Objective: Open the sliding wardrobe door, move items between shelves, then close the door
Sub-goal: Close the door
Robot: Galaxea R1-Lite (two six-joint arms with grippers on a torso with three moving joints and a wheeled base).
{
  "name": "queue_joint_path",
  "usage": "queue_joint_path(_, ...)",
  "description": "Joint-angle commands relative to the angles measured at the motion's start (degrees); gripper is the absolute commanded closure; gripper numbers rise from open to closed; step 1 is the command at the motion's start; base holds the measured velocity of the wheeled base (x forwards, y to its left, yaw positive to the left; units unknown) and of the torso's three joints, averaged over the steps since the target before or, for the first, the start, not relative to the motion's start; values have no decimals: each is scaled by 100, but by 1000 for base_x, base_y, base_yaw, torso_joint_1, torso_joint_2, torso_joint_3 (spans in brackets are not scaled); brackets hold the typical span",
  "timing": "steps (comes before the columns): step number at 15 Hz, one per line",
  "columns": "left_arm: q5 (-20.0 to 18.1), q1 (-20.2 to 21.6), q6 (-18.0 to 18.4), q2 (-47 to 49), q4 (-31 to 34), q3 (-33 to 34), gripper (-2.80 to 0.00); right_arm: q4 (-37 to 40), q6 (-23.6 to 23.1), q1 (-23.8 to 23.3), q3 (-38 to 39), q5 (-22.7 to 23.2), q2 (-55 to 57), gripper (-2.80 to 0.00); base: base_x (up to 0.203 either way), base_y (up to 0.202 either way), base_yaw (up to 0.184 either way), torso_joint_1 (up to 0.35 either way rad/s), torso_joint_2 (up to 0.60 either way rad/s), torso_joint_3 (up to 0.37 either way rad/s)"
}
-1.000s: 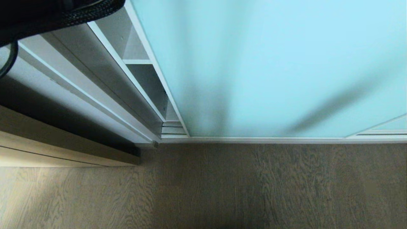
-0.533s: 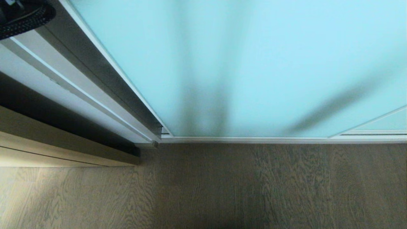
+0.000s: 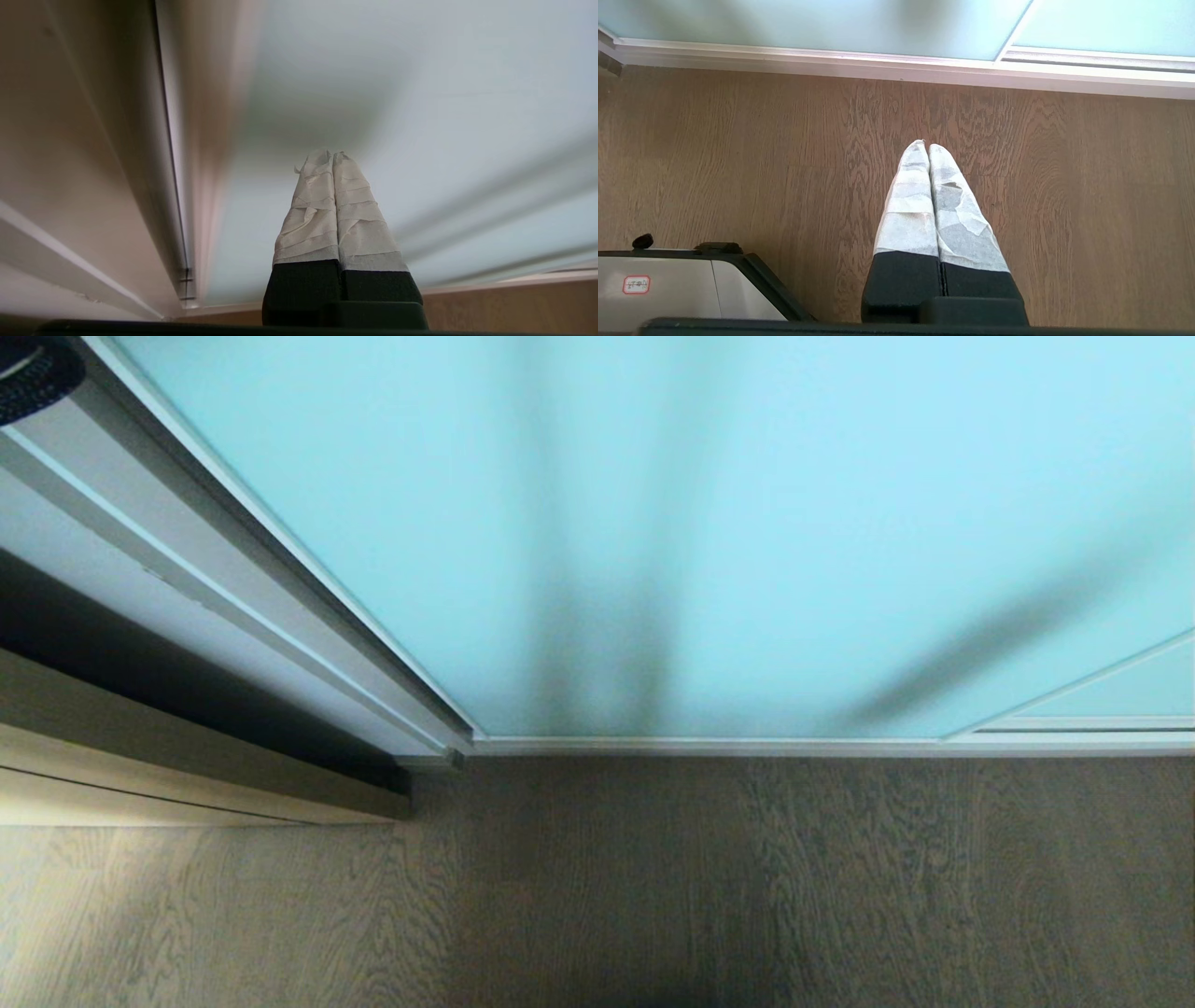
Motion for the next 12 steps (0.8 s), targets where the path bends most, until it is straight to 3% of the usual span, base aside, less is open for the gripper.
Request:
queue_joint_path(1, 15, 6, -4, -47, -12, 81, 0, 2, 0, 2, 0, 1, 7, 0, 0, 0, 0, 0, 0, 0)
queue_joint_path(12, -18, 278, 5, -107, -37, 206, 0, 2, 0, -3, 0, 1, 7, 0, 0, 0, 0, 0, 0, 0)
